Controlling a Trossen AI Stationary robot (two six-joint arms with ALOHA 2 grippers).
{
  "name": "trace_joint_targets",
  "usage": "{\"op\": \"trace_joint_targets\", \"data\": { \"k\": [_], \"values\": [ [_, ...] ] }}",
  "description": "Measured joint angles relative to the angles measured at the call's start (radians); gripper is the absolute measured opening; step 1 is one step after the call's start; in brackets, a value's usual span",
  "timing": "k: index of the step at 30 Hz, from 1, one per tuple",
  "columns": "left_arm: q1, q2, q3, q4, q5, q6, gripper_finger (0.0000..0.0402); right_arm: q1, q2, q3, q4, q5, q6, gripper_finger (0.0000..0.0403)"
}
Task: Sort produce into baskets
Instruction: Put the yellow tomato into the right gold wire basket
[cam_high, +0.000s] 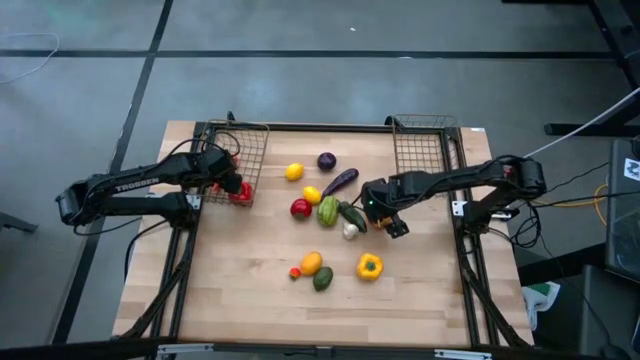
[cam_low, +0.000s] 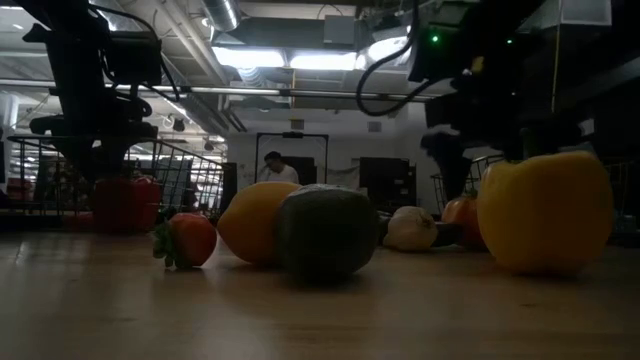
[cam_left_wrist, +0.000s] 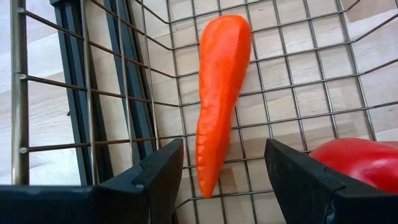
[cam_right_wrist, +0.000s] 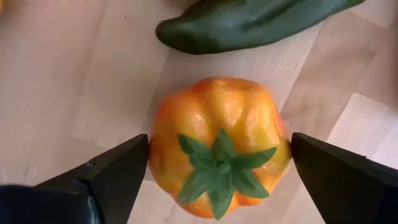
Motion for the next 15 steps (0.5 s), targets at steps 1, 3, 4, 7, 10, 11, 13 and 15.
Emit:
{"op": "trace_joint_targets", "data": {
  "k": [1, 3, 4, 7, 10, 11, 13, 15],
  "values": [
    [0.000, 0.000, 0.000, 0.000, 0.000, 0.000, 0.0221, -0.005, 0.000, 0.000, -0.001, -0.009, -0.001, 0.0388],
    [0.000, 0.000, 0.000, 0.000, 0.000, 0.000, 0.0221, -0.012, 0.000, 0.000, 0.003, -0.019, 0.000, 0.0388],
    [0.000, 0.000, 0.000, 0.000, 0.000, 0.000, 0.0221, -0.011, 0.000, 0.000, 0.003, -0.019, 0.000, 0.0388],
    [0.000, 0.000, 0.000, 0.000, 0.000, 0.000, 0.0221, -0.009, 0.000, 0.000, 0.002, -0.019, 0.000, 0.0388],
    [0.000, 0.000, 0.000, 0.000, 0.000, 0.000, 0.0221, -0.010, 0.010, 0.000, 0.009, -0.019, 0.004, 0.0388],
    [0.000, 0.000, 0.000, 0.000, 0.000, 0.000, 0.0221, -0.010, 0.012, 0.000, 0.009, -0.020, 0.009, 0.0388],
    [0.000, 0.000, 0.000, 0.000, 0.000, 0.000, 0.0221, -0.010, 0.020, 0.001, 0.016, -0.029, 0.011, 0.0388],
    [0.000, 0.000, 0.000, 0.000, 0.000, 0.000, 0.0221, -0.010, 0.021, 0.001, 0.018, -0.033, 0.013, 0.0388]
  ]
}}
